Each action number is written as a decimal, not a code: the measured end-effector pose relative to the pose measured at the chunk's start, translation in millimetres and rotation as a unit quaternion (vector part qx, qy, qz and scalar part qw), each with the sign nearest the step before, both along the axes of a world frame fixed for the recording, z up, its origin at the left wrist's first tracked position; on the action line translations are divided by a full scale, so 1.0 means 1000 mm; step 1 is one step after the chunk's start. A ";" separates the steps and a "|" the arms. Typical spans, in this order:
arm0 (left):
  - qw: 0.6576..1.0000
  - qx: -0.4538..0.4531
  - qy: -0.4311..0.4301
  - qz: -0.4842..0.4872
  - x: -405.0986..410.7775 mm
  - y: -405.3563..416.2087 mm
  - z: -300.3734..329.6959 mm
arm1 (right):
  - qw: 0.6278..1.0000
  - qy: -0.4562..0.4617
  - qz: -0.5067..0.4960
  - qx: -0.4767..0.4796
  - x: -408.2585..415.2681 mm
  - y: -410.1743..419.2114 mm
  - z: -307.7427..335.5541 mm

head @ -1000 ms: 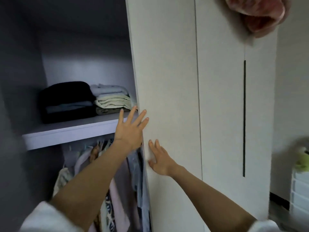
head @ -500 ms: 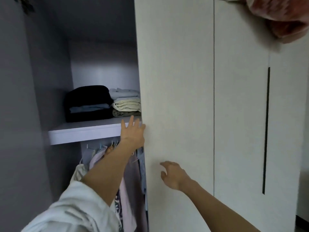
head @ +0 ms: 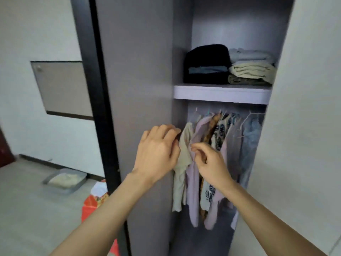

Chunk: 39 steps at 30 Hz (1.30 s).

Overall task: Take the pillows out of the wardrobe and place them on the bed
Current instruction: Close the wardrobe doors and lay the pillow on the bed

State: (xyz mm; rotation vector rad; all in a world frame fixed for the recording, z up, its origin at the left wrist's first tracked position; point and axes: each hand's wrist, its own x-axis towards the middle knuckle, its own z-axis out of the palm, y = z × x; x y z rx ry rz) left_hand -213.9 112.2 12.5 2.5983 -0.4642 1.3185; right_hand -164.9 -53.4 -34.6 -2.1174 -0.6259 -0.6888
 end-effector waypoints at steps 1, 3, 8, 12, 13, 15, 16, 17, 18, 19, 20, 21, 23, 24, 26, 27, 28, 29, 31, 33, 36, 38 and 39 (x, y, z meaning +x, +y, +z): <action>1.000 -0.007 -0.005 0.016 -0.014 0.017 -0.009 | 0.999 0.000 0.035 -0.001 -0.005 0.021 -0.007; 0.998 -0.026 -0.053 0.014 -0.040 0.042 -0.024 | 0.996 -0.008 0.090 -0.007 -0.016 0.054 -0.015; 0.982 -0.086 -0.163 0.031 -0.081 0.082 -0.057 | 0.983 -0.033 0.178 0.006 -0.039 0.097 -0.036; 0.967 -0.243 -0.007 0.074 -0.075 0.096 -0.058 | 0.981 -0.024 0.192 -0.012 -0.041 0.100 -0.046; 0.964 -0.262 0.025 0.050 -0.074 0.093 -0.057 | 0.980 -0.019 0.197 -0.012 -0.042 0.098 -0.048; 0.953 -0.301 0.037 0.003 -0.072 0.088 -0.057 | 0.978 -0.016 0.207 -0.014 -0.042 0.094 -0.050; 0.948 -0.318 0.026 -0.008 -0.071 0.086 -0.058 | 0.978 -0.013 0.209 -0.013 -0.043 0.090 -0.051; 0.947 -0.322 0.014 -0.011 -0.070 0.086 -0.058 | 0.978 -0.007 0.209 -0.009 -0.044 0.085 -0.051; 0.949 -0.316 0.006 -0.015 -0.069 0.085 -0.059 | 0.979 -0.002 0.205 0.000 -0.045 0.080 -0.051; 0.954 -0.300 0.004 -0.024 -0.068 0.085 -0.059 | 0.980 0.001 0.200 0.012 -0.047 0.073 -0.050; 0.959 -0.279 0.008 -0.041 -0.068 0.081 -0.059 | 0.981 0.003 0.193 0.025 -0.050 0.065 -0.049; 0.966 -0.250 0.011 -0.060 -0.067 0.075 -0.059 | 0.981 0.005 0.188 0.040 -0.053 0.056 -0.047; 0.979 -0.181 0.012 -0.096 -0.066 0.059 -0.057 | 0.981 0.013 0.181 0.070 -0.059 0.037 -0.042; 0.981 -0.153 0.014 -0.115 -0.064 0.049 -0.056 | 0.981 0.013 0.173 0.084 -0.061 0.028 -0.040; 0.979 -0.133 0.034 -0.150 -0.057 0.026 -0.051 | 0.984 0.010 0.146 0.105 -0.065 0.009 -0.036; 0.974 -0.133 0.045 -0.175 -0.052 0.010 -0.048 | 0.986 0.007 0.127 0.112 -0.067 -0.004 -0.034; 0.969 -0.128 0.053 -0.203 -0.045 -0.007 -0.044 | 0.987 0.003 0.107 0.117 -0.067 -0.017 -0.033; 0.966 -0.117 0.055 -0.224 -0.040 -0.018 -0.042 | 0.988 0.004 0.095 0.124 -0.068 -0.024 -0.033; 0.958 -0.083 0.054 -0.269 -0.023 -0.048 -0.038 | 0.989 0.006 0.053 0.137 -0.069 -0.045 -0.035; 0.955 -0.048 0.063 -0.287 -0.003 -0.074 -0.033 | 0.990 0.005 0.000 0.140 -0.069 -0.062 -0.039; 0.951 -0.001 0.078 -0.298 0.027 -0.112 -0.027 | 0.989 0.036 -0.079 0.117 -0.060 -0.085 -0.042; 0.955 0.016 0.081 -0.286 0.045 -0.129 -0.025 | 0.985 0.068 -0.115 0.112 -0.049 -0.091 -0.038; 0.957 0.021 0.080 -0.279 0.053 -0.136 -0.025 | 0.982 0.073 -0.130 0.116 -0.044 -0.093 -0.036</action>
